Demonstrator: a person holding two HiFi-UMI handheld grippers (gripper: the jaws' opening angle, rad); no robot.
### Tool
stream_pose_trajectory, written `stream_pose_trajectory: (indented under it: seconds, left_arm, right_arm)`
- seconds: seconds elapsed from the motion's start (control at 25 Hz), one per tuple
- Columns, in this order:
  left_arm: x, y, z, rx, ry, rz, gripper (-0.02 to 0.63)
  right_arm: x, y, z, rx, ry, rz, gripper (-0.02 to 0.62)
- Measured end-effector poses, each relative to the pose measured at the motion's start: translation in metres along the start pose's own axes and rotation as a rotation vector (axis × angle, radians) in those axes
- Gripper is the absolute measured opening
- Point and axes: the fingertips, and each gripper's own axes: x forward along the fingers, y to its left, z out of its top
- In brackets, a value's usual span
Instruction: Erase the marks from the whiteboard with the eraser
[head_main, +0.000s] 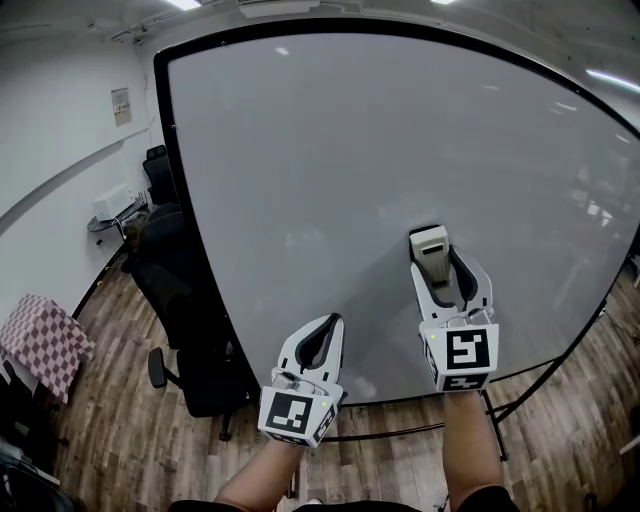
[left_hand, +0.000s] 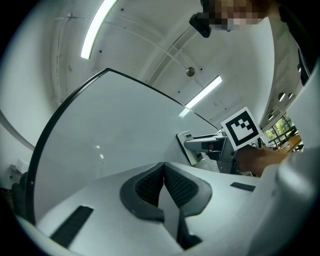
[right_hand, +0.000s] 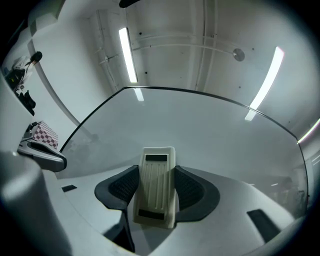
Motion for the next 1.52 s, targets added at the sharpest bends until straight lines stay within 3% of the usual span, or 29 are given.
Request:
stream_pose_trajectory:
  seconds: [0.6,1.12,1.32,1.52]
  left_arm:
    - [0.004,-0.006,-0.010,0.004,0.014,-0.021,0.020]
    - [0.017,-0.028,-0.013,-0.018,0.012,-0.055,0.020]
    - [0.023,-0.043,-0.014,-0.028,0.014,-0.086,0.019]
    - [0.028,-0.049,-0.018,-0.039,0.019,-0.102,0.020]
  right_arm:
    - [-0.015,-0.077,-0.021,0.031,-0.013,-0.187,0.252]
    - [-0.056,-0.204,-0.068,0.103,0.075,-0.459,0.252]
    - [-0.080,-0.202,-0.057,0.094,0.017,-0.410,0.252]
    - [-0.098,-0.153,-0.042,0.073,-0.027,-0.255,0.252]
